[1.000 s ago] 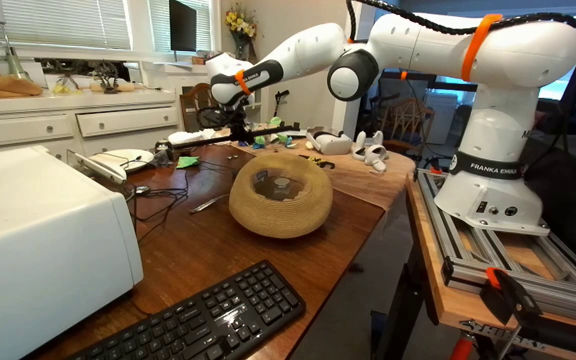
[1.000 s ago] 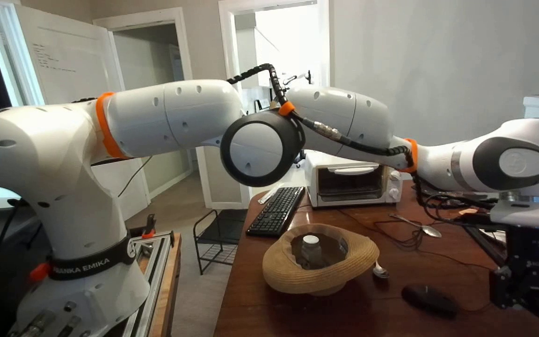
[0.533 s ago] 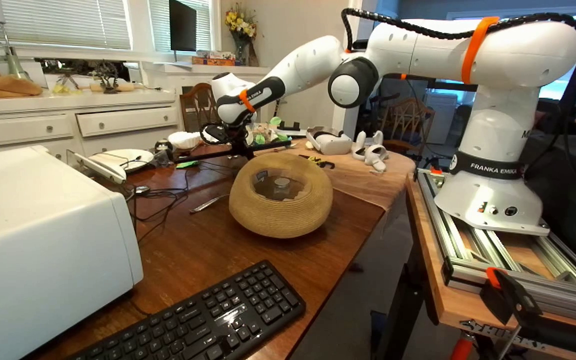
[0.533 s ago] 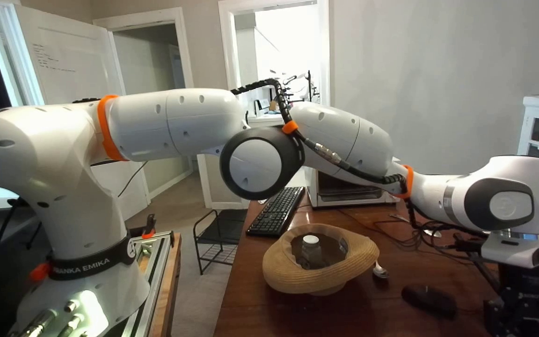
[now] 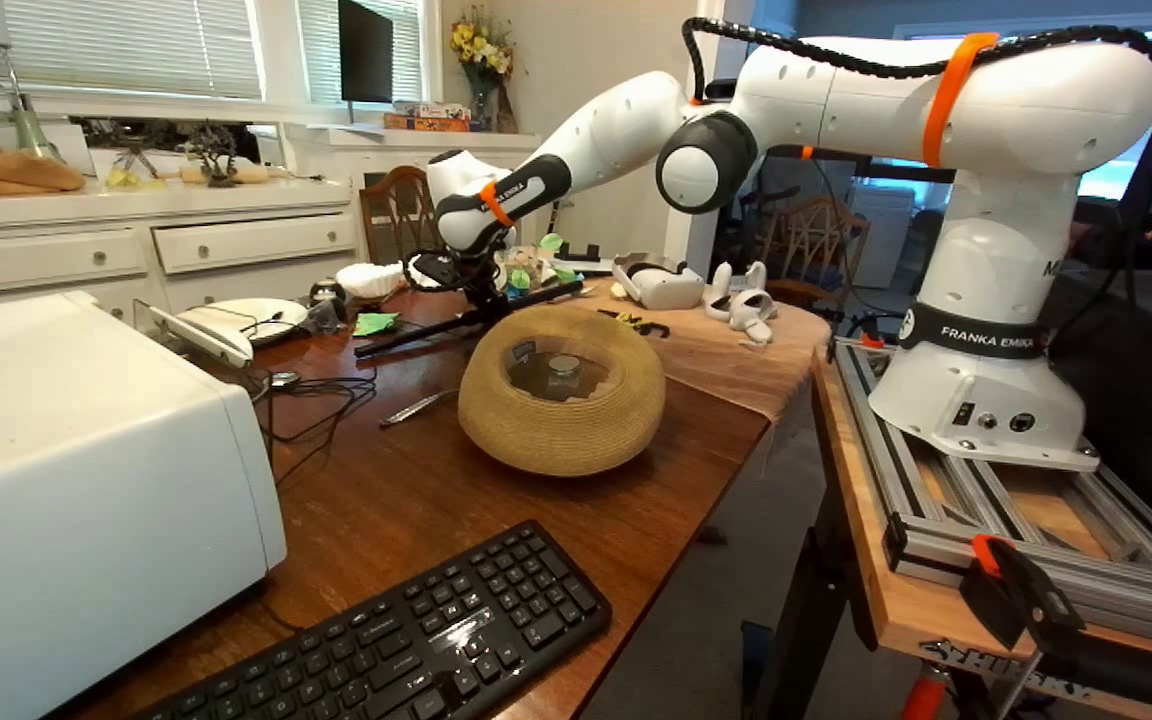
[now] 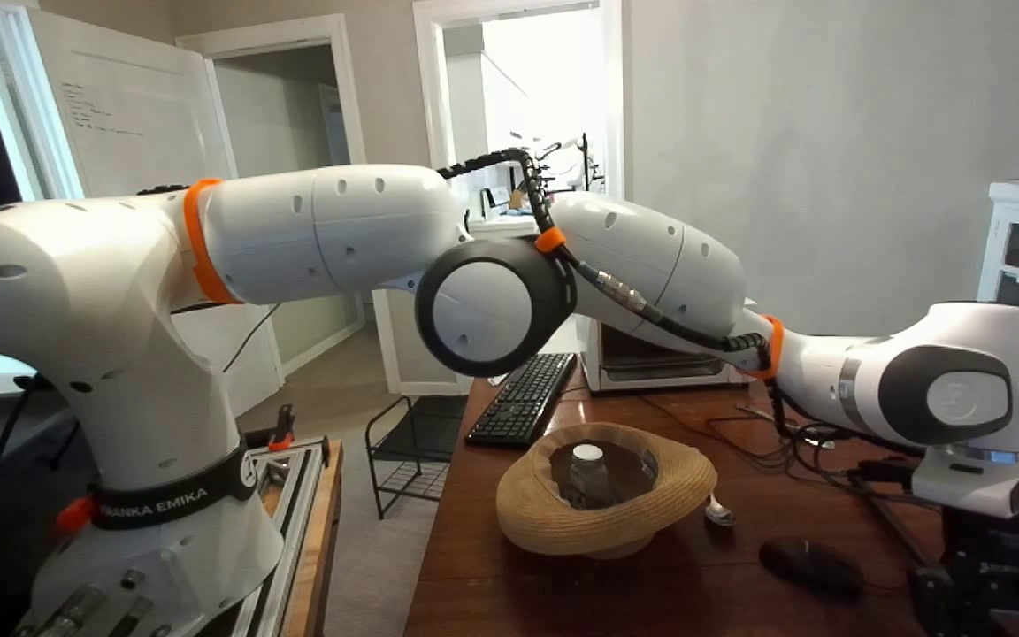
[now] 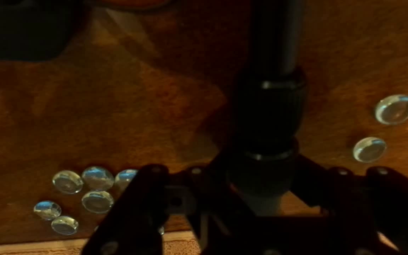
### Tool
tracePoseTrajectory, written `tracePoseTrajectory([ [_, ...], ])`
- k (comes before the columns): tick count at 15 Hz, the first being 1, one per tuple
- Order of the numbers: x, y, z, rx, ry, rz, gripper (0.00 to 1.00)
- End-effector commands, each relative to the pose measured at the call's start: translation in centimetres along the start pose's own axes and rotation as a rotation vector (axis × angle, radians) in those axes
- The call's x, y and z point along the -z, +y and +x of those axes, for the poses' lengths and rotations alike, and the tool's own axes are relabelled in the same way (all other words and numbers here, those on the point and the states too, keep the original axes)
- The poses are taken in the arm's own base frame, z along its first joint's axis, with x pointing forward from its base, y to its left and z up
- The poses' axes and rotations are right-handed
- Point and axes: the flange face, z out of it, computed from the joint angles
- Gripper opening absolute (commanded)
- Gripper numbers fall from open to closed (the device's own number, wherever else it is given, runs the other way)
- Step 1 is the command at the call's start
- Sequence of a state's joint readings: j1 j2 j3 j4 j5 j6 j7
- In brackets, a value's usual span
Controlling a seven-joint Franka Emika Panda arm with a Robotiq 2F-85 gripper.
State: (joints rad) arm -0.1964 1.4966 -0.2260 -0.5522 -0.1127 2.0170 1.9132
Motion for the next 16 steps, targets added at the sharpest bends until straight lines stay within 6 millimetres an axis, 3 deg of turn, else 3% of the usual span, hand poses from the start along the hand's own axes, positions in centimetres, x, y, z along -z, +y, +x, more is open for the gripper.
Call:
tracePoseTrajectory([
  [1, 0.4, -0.3, 0.8, -0.004, -0.005, -0.011, 0.67],
  [5, 3.2, -1.2, 1.3, -0.012, 0.016, 0.019, 1.0],
  [8, 6.3, -2.5, 1.4, 0.02, -0.016, 0.103, 1.0],
  [11, 8.9, -3.5, 2.9, -0.121, -0.1, 0.109, 1.0],
  [14, 10.4, -4.5, 5.2, -0.234, -0.173, 0.126, 1.0],
  [15, 10.2, -4.0, 4.1, -0.16, -0.121, 0.114, 1.0],
  [16, 10.5, -4.3, 4.8, -0.184, -0.133, 0.122, 1.0],
])
